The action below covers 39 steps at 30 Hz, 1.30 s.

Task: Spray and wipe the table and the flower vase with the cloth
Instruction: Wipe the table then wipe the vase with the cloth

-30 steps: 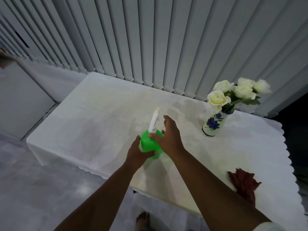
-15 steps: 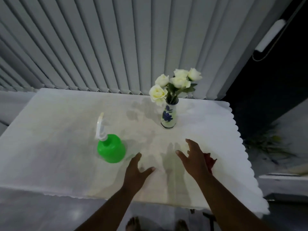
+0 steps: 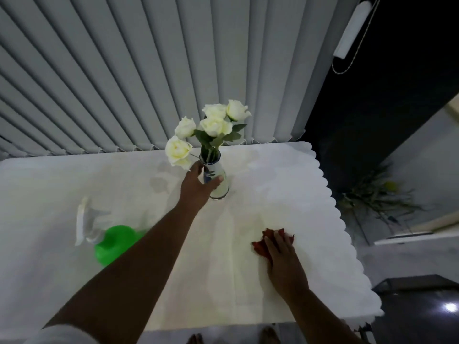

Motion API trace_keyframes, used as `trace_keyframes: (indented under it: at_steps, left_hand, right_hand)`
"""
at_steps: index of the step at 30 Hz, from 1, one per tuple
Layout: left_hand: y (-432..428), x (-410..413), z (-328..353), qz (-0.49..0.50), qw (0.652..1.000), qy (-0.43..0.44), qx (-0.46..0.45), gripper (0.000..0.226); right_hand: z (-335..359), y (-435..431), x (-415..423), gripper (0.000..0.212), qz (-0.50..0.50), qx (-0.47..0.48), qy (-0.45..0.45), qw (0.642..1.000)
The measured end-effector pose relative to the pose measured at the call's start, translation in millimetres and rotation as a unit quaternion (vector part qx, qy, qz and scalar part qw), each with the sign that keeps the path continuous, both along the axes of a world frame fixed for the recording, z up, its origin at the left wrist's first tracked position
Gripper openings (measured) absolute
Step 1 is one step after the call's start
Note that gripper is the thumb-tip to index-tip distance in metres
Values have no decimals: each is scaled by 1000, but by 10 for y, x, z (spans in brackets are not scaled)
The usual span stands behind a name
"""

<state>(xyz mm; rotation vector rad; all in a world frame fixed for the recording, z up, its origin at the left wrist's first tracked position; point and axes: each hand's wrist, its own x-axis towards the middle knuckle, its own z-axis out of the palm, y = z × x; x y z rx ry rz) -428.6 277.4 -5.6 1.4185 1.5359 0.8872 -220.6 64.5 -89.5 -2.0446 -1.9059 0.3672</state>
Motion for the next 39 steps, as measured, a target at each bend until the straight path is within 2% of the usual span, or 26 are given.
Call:
trace_keyframes:
  at_steps: [5, 9, 13, 17, 21, 23, 26, 29, 33, 36, 39]
  left_hand:
    - [394, 105, 201, -25, 999, -23, 8, 70]
    - [424, 79, 271, -43, 999, 7, 9, 68]
    - [349, 26, 485, -58, 998, 19, 21, 66]
    - [186, -17, 925, -83, 996, 2, 34, 50]
    - [-83, -108, 1393, -91, 994, -7, 62, 27]
    - [-206, -134, 1576, -87, 992, 13, 91, 27]
    - [-351, -170, 1735, -70, 991, -4, 113, 30]
    - [-457, -244, 1902, -47, 989, -15, 137, 25]
    - [-508, -391, 2136, 5, 989, -56, 137, 29]
    - [-562, -452, 2258, -1, 986, -82, 142, 32]
    - [-716, -438, 2288, -33, 985, -103, 134, 27]
  right_hand:
    - [33, 83, 39, 58, -1, 53, 80, 995]
    - [217, 122, 83, 49, -54, 18, 149, 987]
    - [591, 265, -38, 42, -59, 100, 264, 958]
    - [1110, 526, -279, 41, -22, 183, 314, 931]
    - [1604, 765, -617, 43, 7, 226, 272, 935]
    - [1777, 826, -810, 46, 31, 241, 239, 940]
    - [1922, 804, -1059, 51, 57, 241, 195, 949]
    - [1894, 632, -1186, 52, 91, 283, 136, 945]
    - [1558, 249, -1204, 51, 151, 311, 45, 937]
    - [1508, 49, -1166, 70, 185, 280, 79, 939]
    - [1860, 145, -1140, 53, 193, 314, 105, 924]
